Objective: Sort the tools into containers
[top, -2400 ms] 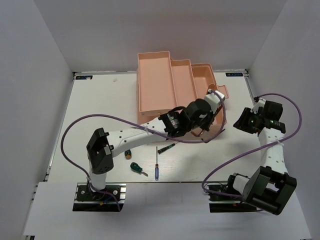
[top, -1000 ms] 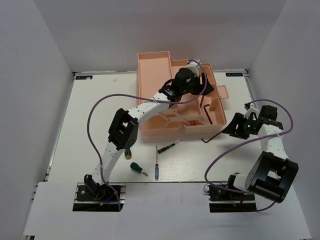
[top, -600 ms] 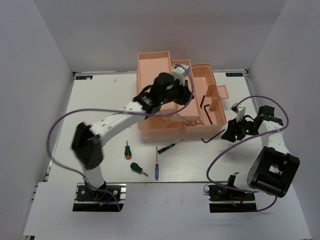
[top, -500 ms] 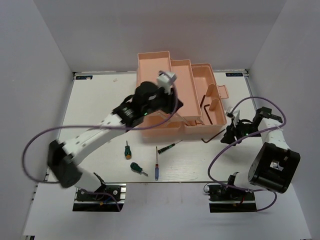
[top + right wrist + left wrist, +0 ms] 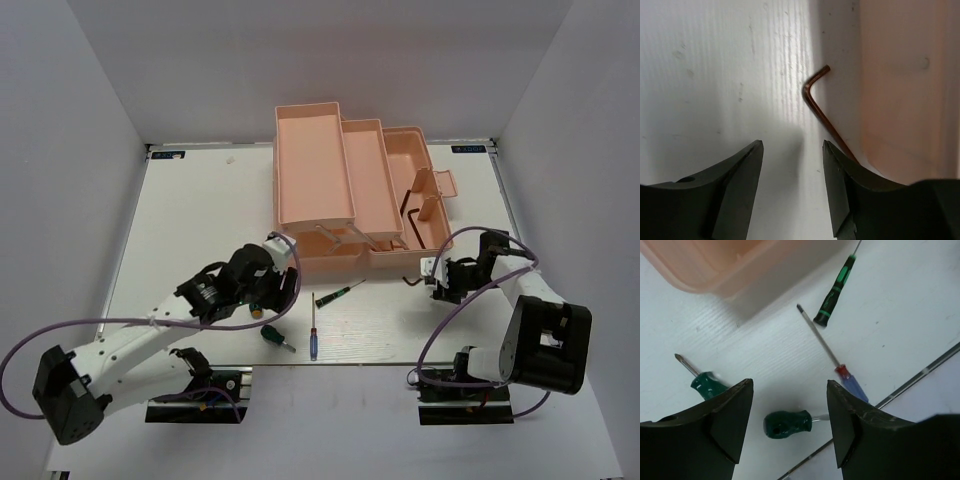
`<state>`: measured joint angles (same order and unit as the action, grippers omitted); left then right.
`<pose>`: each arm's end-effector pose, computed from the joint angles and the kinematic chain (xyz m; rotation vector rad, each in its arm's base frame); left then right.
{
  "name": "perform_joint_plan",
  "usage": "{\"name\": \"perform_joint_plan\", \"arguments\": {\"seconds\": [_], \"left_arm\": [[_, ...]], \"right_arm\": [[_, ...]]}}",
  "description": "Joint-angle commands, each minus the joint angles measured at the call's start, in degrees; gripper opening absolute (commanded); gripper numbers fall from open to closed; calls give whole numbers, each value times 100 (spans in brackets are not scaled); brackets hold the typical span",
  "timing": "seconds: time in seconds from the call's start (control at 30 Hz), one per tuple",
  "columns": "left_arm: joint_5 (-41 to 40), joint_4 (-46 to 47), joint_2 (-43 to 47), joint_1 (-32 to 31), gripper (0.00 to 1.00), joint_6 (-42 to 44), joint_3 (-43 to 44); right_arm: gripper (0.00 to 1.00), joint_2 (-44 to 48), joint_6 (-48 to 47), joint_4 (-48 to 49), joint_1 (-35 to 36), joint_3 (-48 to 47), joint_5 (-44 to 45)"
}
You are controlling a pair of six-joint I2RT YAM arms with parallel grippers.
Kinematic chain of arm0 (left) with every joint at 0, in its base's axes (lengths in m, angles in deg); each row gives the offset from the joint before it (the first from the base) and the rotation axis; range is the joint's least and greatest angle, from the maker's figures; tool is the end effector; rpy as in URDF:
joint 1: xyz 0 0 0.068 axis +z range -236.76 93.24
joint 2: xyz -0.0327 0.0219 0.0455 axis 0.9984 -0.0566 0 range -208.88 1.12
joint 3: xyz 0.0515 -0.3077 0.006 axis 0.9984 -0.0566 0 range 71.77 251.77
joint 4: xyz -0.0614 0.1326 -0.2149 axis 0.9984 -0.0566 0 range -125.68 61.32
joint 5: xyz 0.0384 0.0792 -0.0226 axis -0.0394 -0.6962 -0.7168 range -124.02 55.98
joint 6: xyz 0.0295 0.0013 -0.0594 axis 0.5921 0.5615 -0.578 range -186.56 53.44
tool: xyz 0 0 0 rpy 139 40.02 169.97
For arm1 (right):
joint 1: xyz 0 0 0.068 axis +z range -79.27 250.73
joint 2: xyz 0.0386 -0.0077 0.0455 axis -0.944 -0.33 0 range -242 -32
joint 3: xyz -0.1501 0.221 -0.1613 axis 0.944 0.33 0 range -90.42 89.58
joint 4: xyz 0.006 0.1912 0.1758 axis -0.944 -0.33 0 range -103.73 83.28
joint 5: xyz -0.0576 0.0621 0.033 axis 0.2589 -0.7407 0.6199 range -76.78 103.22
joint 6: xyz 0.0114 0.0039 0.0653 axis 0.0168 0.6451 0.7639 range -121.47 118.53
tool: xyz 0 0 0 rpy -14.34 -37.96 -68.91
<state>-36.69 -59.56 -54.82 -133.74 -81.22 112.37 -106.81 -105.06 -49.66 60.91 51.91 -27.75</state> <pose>0.1298 -0.1355 0.2678 0.6530 2.3354 -0.4506 0.1930 0.0016 0.1962 -1.8305 1.6058 0.3225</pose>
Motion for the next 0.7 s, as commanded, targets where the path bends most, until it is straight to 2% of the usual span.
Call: {"name": "perform_joint_plan", "arguments": {"seconds": [0.0, 0.17, 0.53, 0.67], "left_arm": [[-75, 29, 636, 5, 71, 130, 62], [224, 256, 1243, 5, 71, 235, -175], [153, 204, 1305, 5, 71, 235, -175], [153, 204, 1358, 5, 71, 235, -175]], "right_arm": [[58, -121, -66, 761, 173, -257, 448], [56, -315, 216, 1112, 332, -337, 634], [49, -1395, -363, 181, 727, -1172, 1240], [48, -1546, -460, 198, 833, -1269, 1477]]}}
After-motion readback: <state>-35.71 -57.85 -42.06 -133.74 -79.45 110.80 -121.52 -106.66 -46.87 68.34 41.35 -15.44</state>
